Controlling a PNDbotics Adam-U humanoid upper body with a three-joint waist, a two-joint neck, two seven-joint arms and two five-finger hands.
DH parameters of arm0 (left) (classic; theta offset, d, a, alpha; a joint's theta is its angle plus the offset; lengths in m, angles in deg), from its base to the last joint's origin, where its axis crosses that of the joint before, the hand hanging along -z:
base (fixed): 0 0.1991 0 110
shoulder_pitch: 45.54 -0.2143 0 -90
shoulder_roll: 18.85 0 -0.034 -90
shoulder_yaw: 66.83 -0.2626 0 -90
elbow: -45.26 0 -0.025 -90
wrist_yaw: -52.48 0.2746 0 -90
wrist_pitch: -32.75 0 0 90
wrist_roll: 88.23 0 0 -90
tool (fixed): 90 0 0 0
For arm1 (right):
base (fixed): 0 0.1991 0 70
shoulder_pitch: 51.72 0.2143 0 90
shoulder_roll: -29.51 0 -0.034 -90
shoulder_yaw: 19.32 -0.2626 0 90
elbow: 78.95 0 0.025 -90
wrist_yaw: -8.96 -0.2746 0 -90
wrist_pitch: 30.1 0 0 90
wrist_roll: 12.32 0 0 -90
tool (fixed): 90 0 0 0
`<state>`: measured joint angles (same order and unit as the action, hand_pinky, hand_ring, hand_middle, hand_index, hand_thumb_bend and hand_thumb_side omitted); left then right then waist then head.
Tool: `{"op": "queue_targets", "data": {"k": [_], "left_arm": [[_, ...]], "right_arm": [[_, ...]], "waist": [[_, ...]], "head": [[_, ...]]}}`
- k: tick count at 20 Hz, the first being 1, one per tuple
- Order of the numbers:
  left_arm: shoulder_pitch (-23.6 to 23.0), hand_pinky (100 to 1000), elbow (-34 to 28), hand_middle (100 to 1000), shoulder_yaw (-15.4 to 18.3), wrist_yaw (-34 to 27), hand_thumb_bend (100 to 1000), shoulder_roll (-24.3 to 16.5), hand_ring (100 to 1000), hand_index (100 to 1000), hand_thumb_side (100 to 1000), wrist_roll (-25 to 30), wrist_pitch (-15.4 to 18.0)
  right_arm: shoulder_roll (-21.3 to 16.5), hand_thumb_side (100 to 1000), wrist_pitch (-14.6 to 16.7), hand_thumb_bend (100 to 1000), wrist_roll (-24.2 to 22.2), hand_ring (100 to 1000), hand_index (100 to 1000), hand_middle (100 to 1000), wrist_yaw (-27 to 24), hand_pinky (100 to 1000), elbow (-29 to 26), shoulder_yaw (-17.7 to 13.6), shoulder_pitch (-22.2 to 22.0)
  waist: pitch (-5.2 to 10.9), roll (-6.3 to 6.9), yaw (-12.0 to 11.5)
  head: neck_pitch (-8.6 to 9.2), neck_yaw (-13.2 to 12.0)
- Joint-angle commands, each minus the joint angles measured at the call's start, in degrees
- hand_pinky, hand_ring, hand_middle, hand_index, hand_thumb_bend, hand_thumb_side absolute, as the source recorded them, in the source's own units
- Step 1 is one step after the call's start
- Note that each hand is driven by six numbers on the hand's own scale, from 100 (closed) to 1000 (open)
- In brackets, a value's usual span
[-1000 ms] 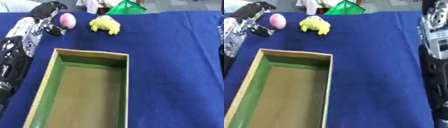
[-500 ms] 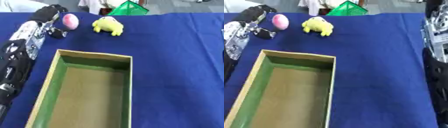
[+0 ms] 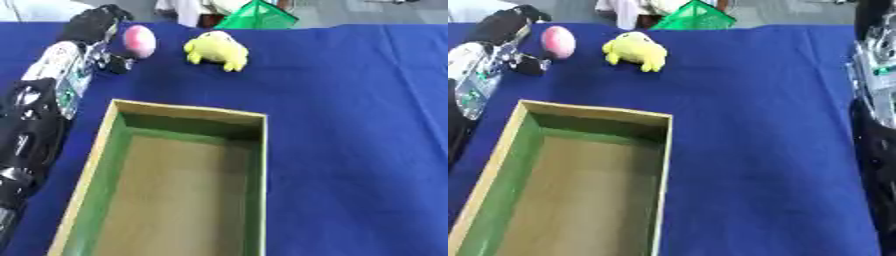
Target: Pick up objects on the table and place them in the box.
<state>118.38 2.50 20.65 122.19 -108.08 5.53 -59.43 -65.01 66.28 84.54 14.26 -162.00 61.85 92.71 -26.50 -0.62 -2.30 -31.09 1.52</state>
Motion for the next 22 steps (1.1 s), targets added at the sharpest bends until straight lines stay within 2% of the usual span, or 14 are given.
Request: {"op": "queue_targets", "data": {"k": [1, 5, 8, 9, 11, 13, 14, 17, 22], "left_arm": [[1.5, 751, -0.4, 819, 0.7, -0.2, 240, -1.3, 861, 905, 100, -0.9, 0.1], [1.7, 739, 0.0, 801, 0.8, -0.7, 230, -1.4, 849, 900, 100, -0.5, 0.4], [1.7, 681, 0.1, 732, 0.9, -1.1, 185, -1.3, 763, 878, 100, -0.5, 0.8], [1.7, 639, 0.0, 703, 1.0, -1.4, 163, -1.2, 713, 862, 100, -0.9, 1.1], [1.7, 559, 0.0, 624, 1.1, -2.2, 181, -1.2, 615, 809, 100, -2.0, 1.6], [1.6, 426, -0.3, 520, 1.1, -2.8, 206, -1.2, 495, 718, 100, -3.9, 2.0], [1.6, 387, -0.3, 493, 1.1, -3.1, 202, -1.2, 460, 693, 100, -5.2, 2.1], [1.6, 377, 0.0, 500, 0.9, -4.1, 187, -1.2, 451, 701, 100, -7.5, 2.4], [1.7, 374, 0.1, 504, 0.3, -4.7, 189, -1.3, 450, 707, 100, -7.6, 2.7]], "right_arm": [[-2.0, 1000, 0.1, 791, -0.4, 912, 838, 657, -0.5, 747, -0.2, -0.2, 1.1], [-2.2, 1000, 0.1, 794, -0.6, 912, 838, 657, -0.8, 747, 0.0, -0.2, 1.4], [-2.4, 1000, 0.1, 795, -0.7, 913, 838, 656, -0.9, 748, 0.2, -0.2, 1.7], [-2.5, 1000, 0.1, 795, -0.8, 913, 838, 655, -1.0, 748, 0.3, -0.2, 1.7], [-2.6, 1000, 0.1, 796, -0.8, 913, 838, 655, -1.1, 748, 0.4, -0.2, 1.8], [-2.6, 1000, 0.0, 796, -0.8, 914, 839, 654, -1.2, 747, 0.5, -0.3, 1.6], [-2.6, 1000, 0.0, 797, -0.8, 913, 840, 654, -1.3, 747, 0.5, -0.4, 1.5], [-2.7, 1000, -0.2, 797, -0.7, 913, 840, 654, -1.4, 747, 0.5, -0.5, 1.2], [-2.5, 1000, -0.3, 794, -0.6, 914, 841, 654, -1.4, 747, 0.3, -0.7, 0.5]], "waist": [[1.12, 0.00, 0.0], [0.47, 0.01, 0.2], [-0.01, -0.01, 0.4], [-0.14, -0.03, 0.4], [-0.32, -0.03, 0.4], [-0.41, -0.01, 0.4], [-0.40, 0.00, 0.3], [-0.24, 0.02, 0.2], [0.44, 0.04, 0.0]], "head": [[0.86, -0.3], [1.07, -0.6], [1.38, -0.9], [1.39, -1.0], [1.32, -1.0], [1.20, -0.9], [1.09, -0.9], [0.87, -0.8], [0.37, -0.5]]}}
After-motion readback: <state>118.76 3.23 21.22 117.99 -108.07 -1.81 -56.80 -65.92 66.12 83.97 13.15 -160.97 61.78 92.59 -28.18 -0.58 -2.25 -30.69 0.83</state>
